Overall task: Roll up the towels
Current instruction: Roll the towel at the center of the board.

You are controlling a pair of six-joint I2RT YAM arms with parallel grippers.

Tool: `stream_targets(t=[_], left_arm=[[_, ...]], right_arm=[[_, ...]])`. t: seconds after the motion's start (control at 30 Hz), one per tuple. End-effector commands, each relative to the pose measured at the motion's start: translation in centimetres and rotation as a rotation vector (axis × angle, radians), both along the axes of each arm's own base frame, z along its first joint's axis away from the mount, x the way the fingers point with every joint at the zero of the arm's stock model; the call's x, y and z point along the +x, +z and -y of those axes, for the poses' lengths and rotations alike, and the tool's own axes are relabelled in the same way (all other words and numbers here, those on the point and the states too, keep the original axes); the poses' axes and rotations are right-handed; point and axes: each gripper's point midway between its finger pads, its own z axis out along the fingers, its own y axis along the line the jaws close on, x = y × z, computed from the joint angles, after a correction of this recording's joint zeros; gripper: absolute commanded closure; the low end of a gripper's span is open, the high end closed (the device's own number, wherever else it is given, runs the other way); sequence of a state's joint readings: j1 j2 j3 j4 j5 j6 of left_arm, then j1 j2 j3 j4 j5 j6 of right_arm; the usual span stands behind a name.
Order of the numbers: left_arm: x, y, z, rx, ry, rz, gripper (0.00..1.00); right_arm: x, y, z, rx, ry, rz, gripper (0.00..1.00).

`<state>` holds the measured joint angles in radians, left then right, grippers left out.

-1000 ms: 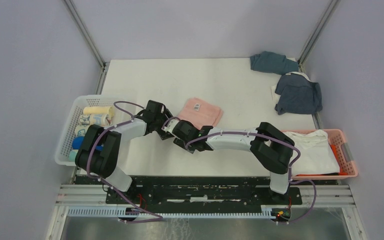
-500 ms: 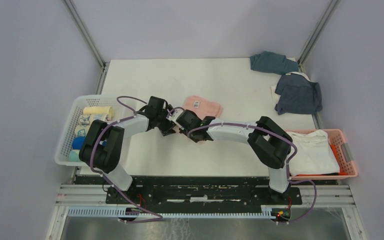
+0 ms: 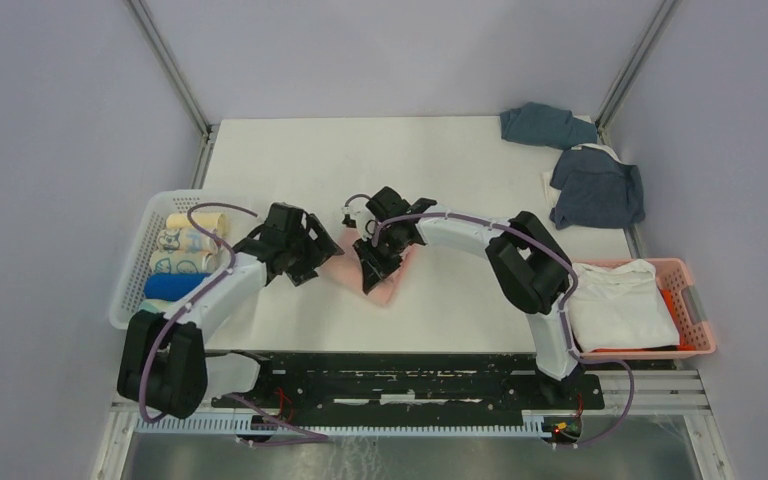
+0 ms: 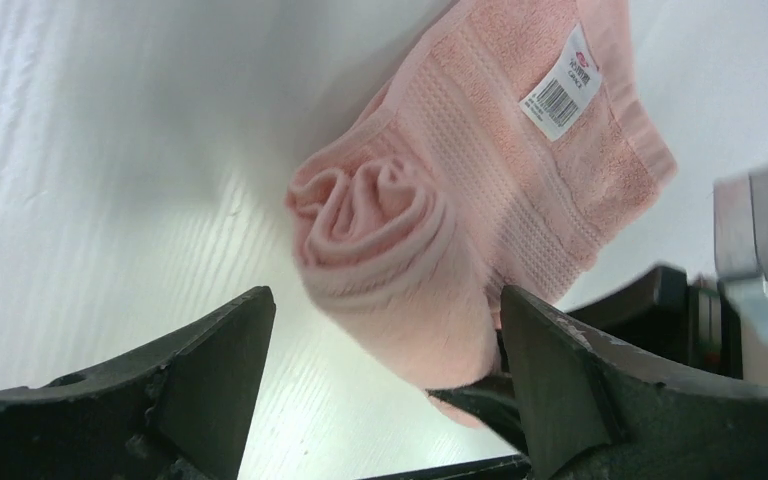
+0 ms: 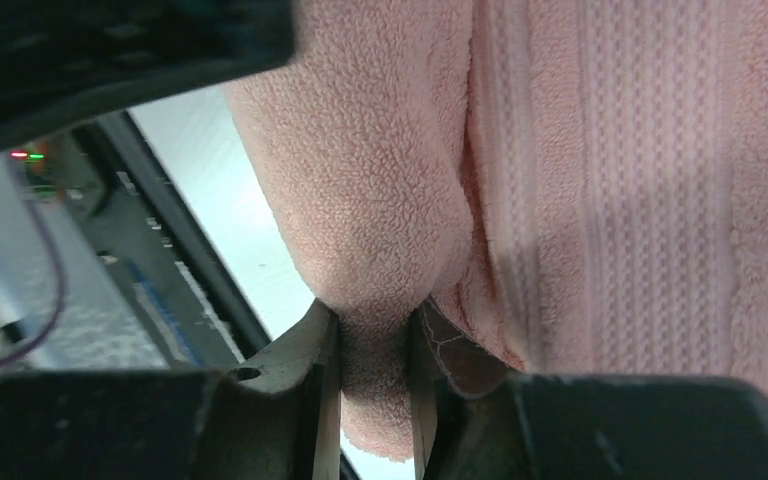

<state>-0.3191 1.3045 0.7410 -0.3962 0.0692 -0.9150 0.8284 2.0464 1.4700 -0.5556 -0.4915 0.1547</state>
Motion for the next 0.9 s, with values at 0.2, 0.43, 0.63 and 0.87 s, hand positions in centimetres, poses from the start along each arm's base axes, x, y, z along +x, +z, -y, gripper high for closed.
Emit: stream_targets(t=[0.2, 0.43, 0.63, 0.87], left_arm=[[-3.3, 0.0, -0.7, -0.05, 0.017, 0.004, 0.1], [-1.9, -0.7, 0.8, -0.11, -0.004, 0.018, 0.1], [-1.9, -3.4, 0.1, -0.076, 0.048, -0.035, 0.15], [-3.6, -7.5, -1.5, 0.038, 0.038, -0.147, 0.36]], right_arm=[[-3.2, -1.5, -0.4, 0.046, -0.053, -0.504, 0.89], [-2.9, -3.7, 0.1, 0.003, -0.084, -0.556, 0.89], [-2.6, -4.6, 0.5, -0.037, -0.097, -0.535, 0.87], [-1.2, -1.9, 1.0, -0.02, -0.103, -0.343, 0.71]])
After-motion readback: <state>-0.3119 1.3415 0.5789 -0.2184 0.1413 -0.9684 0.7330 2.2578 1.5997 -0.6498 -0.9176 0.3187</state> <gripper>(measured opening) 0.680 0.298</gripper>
